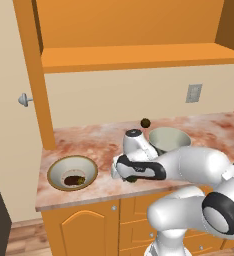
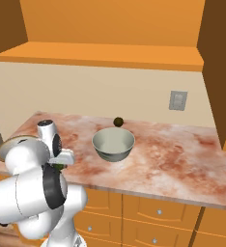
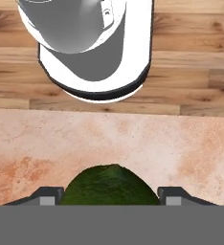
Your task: Pick both bowls and place them on the counter. Then place the sweet potato in one bowl and place the lime in the other bowl.
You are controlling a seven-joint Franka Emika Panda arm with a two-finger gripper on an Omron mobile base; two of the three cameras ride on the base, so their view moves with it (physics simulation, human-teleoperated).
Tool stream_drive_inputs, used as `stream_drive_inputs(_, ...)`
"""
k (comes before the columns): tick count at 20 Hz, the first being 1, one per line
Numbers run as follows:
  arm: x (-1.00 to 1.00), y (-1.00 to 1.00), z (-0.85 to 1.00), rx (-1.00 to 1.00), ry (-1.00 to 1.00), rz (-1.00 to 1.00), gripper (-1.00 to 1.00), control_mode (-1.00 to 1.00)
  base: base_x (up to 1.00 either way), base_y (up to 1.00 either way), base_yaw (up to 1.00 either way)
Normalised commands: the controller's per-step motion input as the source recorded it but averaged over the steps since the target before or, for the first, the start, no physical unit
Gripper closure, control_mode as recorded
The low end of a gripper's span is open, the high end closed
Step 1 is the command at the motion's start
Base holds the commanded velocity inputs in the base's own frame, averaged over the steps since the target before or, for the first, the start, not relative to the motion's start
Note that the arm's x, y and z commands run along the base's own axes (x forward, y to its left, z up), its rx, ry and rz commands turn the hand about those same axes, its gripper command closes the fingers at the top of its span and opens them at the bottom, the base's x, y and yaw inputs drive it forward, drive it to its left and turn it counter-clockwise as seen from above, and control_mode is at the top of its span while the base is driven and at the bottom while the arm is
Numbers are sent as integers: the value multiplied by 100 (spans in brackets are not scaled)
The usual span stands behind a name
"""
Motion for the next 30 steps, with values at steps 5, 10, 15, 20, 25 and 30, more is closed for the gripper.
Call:
stream_drive_inputs(5, -7, -65, 58, 0, -13, -4, 100, -100, 0, 0, 0)
stream_drive_inputs(10, -3, -58, 69, 0, -14, -2, 100, -100, 0, 0, 0)
stream_drive_inputs(15, 0, -40, 79, 0, -15, -2, 100, -100, 0, 0, 0)
stream_drive_inputs(20, 6, -46, 37, 1, -5, -8, 100, -100, 0, 0, 0)
stream_drive_inputs(25, 34, -54, 20, 1, 0, -9, 100, -100, 0, 0, 0)
stream_drive_inputs(30, 37, -46, 27, 0, 0, -7, 100, -100, 0, 0, 0)
